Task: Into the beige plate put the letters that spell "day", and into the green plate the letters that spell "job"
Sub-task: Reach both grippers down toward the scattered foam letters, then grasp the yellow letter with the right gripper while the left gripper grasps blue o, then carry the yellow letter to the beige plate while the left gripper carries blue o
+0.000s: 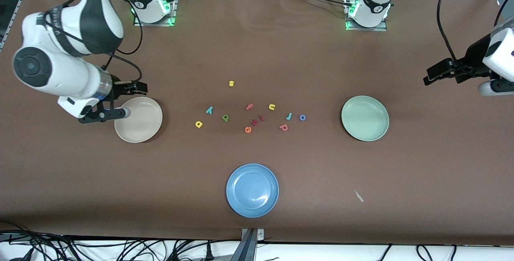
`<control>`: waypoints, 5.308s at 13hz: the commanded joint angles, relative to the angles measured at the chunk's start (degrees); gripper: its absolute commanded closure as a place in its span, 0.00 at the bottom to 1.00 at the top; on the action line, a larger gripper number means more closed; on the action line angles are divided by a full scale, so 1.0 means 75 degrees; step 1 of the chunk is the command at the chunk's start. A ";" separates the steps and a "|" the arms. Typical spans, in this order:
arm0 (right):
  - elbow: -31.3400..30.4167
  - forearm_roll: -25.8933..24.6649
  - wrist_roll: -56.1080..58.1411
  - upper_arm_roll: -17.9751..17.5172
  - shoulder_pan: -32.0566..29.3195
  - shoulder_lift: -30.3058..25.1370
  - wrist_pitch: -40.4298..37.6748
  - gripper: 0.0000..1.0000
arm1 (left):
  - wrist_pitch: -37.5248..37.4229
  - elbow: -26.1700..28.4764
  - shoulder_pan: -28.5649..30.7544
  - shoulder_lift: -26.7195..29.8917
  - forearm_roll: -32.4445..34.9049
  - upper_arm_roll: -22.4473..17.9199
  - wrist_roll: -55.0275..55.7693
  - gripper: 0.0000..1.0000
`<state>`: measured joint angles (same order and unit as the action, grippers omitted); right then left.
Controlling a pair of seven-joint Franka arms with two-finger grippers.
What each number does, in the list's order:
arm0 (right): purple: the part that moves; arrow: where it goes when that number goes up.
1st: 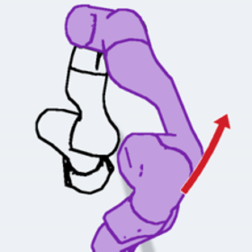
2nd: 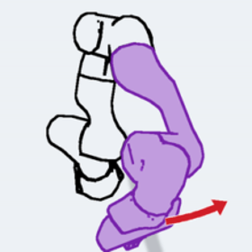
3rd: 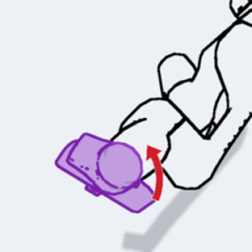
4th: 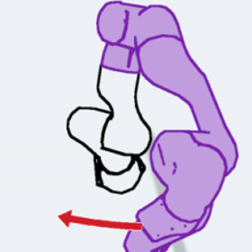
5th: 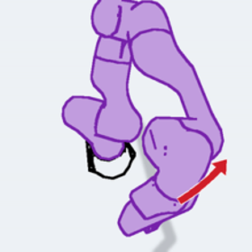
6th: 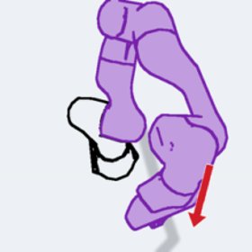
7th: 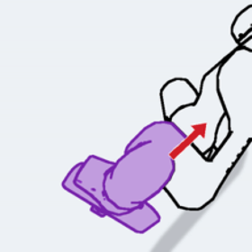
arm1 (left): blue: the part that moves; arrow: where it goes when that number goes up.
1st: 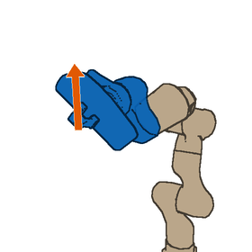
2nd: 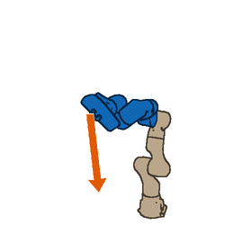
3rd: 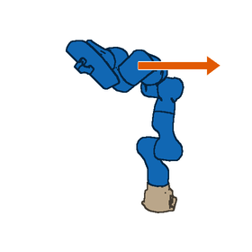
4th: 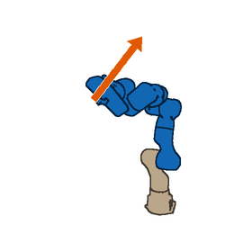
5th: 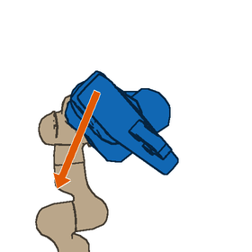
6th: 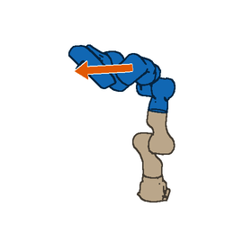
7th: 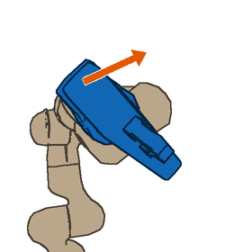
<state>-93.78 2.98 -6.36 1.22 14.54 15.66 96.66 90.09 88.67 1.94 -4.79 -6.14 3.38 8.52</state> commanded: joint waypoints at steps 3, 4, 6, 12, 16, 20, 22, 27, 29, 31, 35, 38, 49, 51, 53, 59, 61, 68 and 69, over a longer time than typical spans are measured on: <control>0.0188 0.0154 -0.2392 0.0036 0.0697 0.0512 0.0598 0.00 | 0.0023 -0.0490 -0.0622 -0.1082 -0.0095 0.0064 -0.0117 0.00; 0.0176 0.0189 -0.2966 0.0036 0.0849 0.0734 0.0890 0.00 | 0.0023 -0.0490 -0.0645 -0.1328 -0.0106 0.0064 -0.0129 0.00; 0.0176 0.0247 -0.3743 0.0036 0.1096 0.1214 0.1651 0.00 | 0.0046 -0.0525 -0.0844 -0.1786 -0.0141 0.0064 -0.0152 0.00; -0.0104 0.1150 -0.4039 0.0060 0.1155 0.1544 0.2660 0.00 | 0.0832 -0.0408 -0.1570 -0.2653 -0.0165 0.0088 -0.0117 0.00; -0.0947 0.1138 -0.4237 0.0048 0.1261 0.1955 0.4581 0.00 | 0.2083 -0.0431 -0.2098 -0.3648 -0.0118 0.0076 0.0455 0.00; -0.1031 0.1069 -0.4821 0.0072 0.1413 0.2107 0.4795 0.00 | 0.3311 -0.0478 -0.2555 -0.4561 -0.0164 0.0076 0.1240 0.00; -0.1136 0.0905 -0.5313 0.0130 0.1716 0.2212 0.5098 0.00 | 0.4123 -0.0443 -0.2824 -0.4880 -0.0165 0.0076 0.1697 0.00; -0.1393 0.0423 -0.5831 0.0200 0.1788 0.2505 0.5754 0.00 | 0.4370 -0.0443 -0.3317 -0.5126 -0.0177 0.0076 0.2985 0.00; -0.1499 0.0423 -0.5820 0.0305 0.1788 0.2680 0.6176 0.00 | 0.4406 -0.0362 -0.3375 -0.5185 -0.0177 0.0076 0.3653 0.00; -0.1511 0.0423 -0.5831 0.0306 0.1800 0.2845 0.6459 0.00 | 0.4394 0.0000 -0.3469 -0.5150 -0.0177 0.0088 0.4159 0.00; -0.1558 0.0423 -0.5890 0.0306 0.1858 0.2904 0.6460 0.04 | 0.4359 0.0330 -0.3493 -0.5080 -0.0188 0.0111 0.4277 0.00; -0.1570 0.0412 -0.5878 0.0306 0.1882 0.2904 0.6413 0.11 | 0.4359 0.0623 -0.3376 -0.4939 -0.0723 0.0275 0.4582 0.26; -0.1558 0.0423 -0.5867 0.0306 0.1882 0.2881 0.6307 0.43 | 0.4312 0.0881 -0.3176 -0.4846 -0.0938 0.0299 0.4488 0.53; -0.1558 0.0423 -0.5878 0.0306 0.1882 0.2869 0.6260 0.46 | 0.4312 0.0928 -0.3177 -0.4846 -0.0950 0.0311 0.4500 0.51; -0.1558 0.0423 -0.5878 0.0306 0.1882 0.2857 0.6249 0.47 | 0.4324 0.1033 -0.3176 -0.4834 -0.0950 0.0346 0.4500 0.52; -0.1546 0.0423 -0.5878 0.0306 0.1882 0.2822 0.6062 0.49 | 0.4312 0.1022 -0.3165 -0.4834 -0.0950 0.0346 0.4489 1.00; -0.1546 0.0423 -0.5925 0.0306 0.1882 0.2822 0.6038 0.49 | 0.4277 0.1010 -0.3165 -0.4741 -0.0950 0.0346 0.4477 1.00; -0.1546 0.0412 -0.6031 0.0294 0.1941 0.2822 0.6003 0.50 | 0.3072 0.0870 -0.2441 -0.4038 -0.0694 0.0228 0.3227 0.99; -0.1546 0.0400 -0.6007 0.0294 0.1941 0.2811 0.5991 0.53 | 0.3035 0.0869 -0.2218 -0.3967 -0.0518 0.0252 0.2828 0.98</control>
<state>-104.54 7.12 -49.80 3.39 28.50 37.53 142.59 114.99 94.12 -17.98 -37.04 -11.34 5.08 35.73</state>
